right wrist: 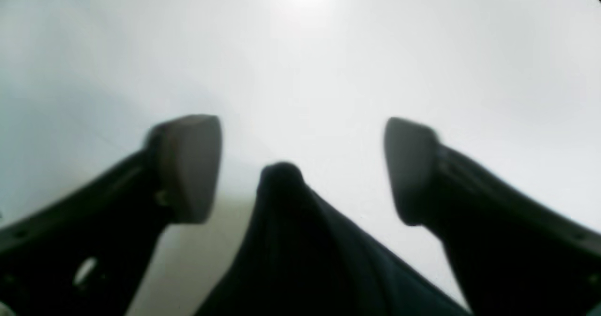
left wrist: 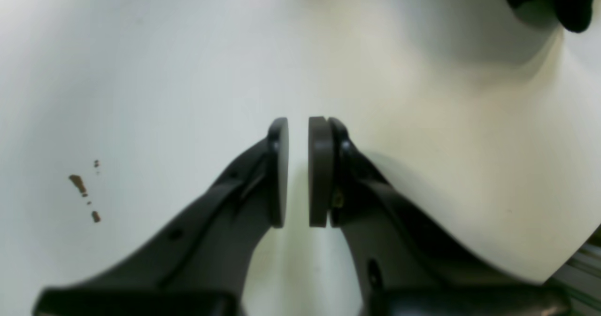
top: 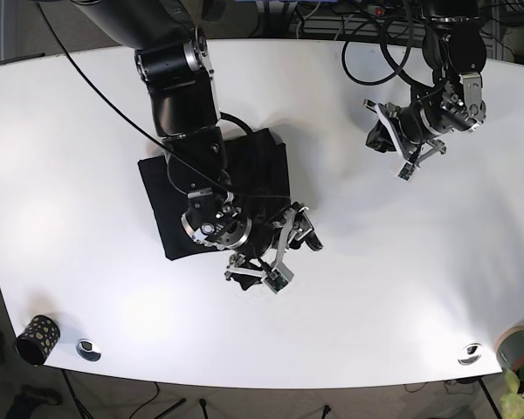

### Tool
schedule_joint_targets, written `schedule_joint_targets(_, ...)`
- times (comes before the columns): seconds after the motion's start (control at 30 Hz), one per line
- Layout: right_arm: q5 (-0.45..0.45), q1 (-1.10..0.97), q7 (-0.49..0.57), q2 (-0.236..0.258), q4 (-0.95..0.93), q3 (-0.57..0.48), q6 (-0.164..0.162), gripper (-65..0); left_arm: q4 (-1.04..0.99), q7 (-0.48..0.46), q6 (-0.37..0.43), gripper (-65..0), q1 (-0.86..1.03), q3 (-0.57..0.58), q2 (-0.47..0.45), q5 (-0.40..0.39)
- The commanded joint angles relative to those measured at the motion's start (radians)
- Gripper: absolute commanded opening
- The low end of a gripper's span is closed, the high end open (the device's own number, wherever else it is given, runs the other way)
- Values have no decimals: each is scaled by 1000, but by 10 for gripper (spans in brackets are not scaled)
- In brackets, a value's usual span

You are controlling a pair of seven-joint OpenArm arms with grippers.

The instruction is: Fold the T-shirt properly

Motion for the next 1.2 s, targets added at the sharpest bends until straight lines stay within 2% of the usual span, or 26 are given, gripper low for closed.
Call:
schedule_joint_targets(0.0, 87, 29, -14, 37, 93, 3, 2, -76, 32, -20, -2, -576, -33, 38, -8, -19)
schedule_joint_targets(0.17, 308, 0, -147, 156, 256, 20, 1, -75, 100, -20, -2, -579, -70, 129, -7, -17)
schedule_joint_targets(0.33, 539, -49, -250, 247, 348, 162, 4, -75, 117, -20, -2, -579, -147, 242, -2, -19)
schedule_joint_targets(0.4, 621, -71, -282, 294, 357, 227, 7, -75, 114, -21, 3, -579, -173, 290, 32, -13)
schedule_joint_targets(0.5, 698, -105, -293, 354, 355, 271, 8, -75, 92, -21, 5, -579, -198, 340, 76, -11)
schedule_joint_targets(0.6, 707, -121, -293, 379, 355, 273, 8, -79, 43, -21, 5, -579, -214, 366, 110, -11)
schedule_joint_targets(0.67, 707, -131, -293, 382, 354, 273, 8, -113, 13, -21, 5, -579, -239, 374, 139, -11)
schedule_joint_targets(0.9, 654, -131, -292, 379, 214, 304, 8, -465, -132, -21, 5, -581, -293, 389, 227, -11)
schedule_joint_targets(1.0, 586, -95, -279, 373, 121, 276, 8, -488, -169, -23, 5, -579, -297, 389, 234, -11)
schedule_joint_targets(1.17, 465, -86, -126, 346, -22, 248, 8, -490, -202, -23, 5, -578, -313, 388, 236, -11)
